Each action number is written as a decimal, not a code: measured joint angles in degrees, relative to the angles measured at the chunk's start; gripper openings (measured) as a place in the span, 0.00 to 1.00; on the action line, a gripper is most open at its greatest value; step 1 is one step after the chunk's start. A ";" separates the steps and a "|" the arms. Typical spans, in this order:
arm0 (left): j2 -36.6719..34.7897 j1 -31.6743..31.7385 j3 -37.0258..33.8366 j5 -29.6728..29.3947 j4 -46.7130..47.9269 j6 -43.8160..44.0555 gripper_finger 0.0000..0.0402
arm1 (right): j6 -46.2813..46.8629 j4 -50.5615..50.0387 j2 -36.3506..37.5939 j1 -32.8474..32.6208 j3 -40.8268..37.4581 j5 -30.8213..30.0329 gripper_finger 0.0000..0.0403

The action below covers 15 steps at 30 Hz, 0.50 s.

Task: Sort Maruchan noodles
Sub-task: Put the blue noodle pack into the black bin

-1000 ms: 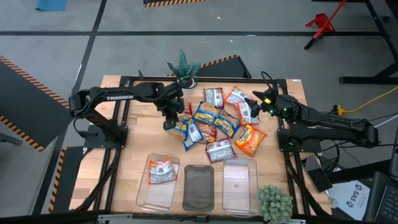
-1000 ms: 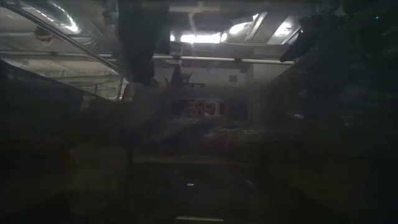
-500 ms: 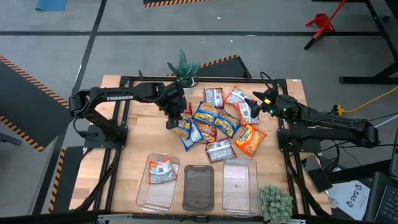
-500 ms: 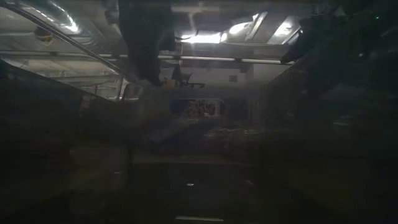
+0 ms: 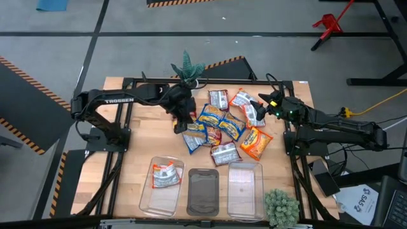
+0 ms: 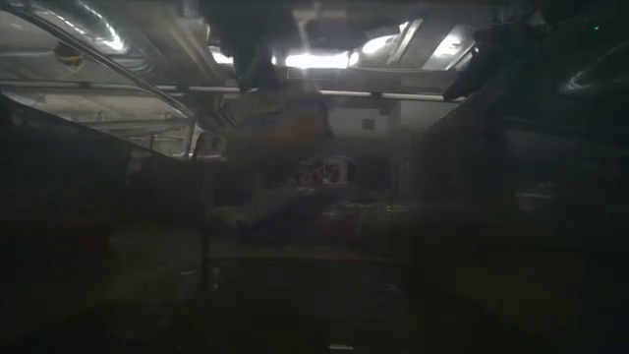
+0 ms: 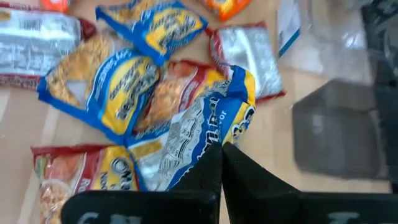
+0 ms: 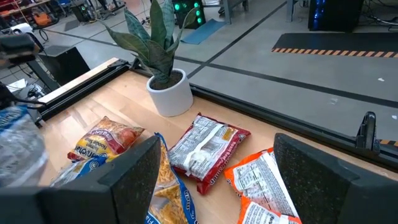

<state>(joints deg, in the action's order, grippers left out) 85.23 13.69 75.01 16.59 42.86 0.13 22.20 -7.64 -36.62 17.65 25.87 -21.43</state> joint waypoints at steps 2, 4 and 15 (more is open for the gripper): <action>0.00 -1.07 1.30 -0.06 -0.06 1.79 0.00 | 0.00 -0.02 -0.02 0.00 0.00 0.00 0.75; 0.00 -2.53 2.41 -0.24 -0.06 3.58 0.00 | 0.00 -0.09 0.00 0.00 0.00 0.00 0.75; 0.02 -13.00 5.56 -4.22 -0.08 16.17 0.00 | -0.02 -2.60 0.00 0.00 0.00 0.00 0.75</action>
<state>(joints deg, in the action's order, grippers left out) 85.25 0.69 80.57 12.37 42.78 16.30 22.17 -10.24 -36.62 17.65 25.87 -21.43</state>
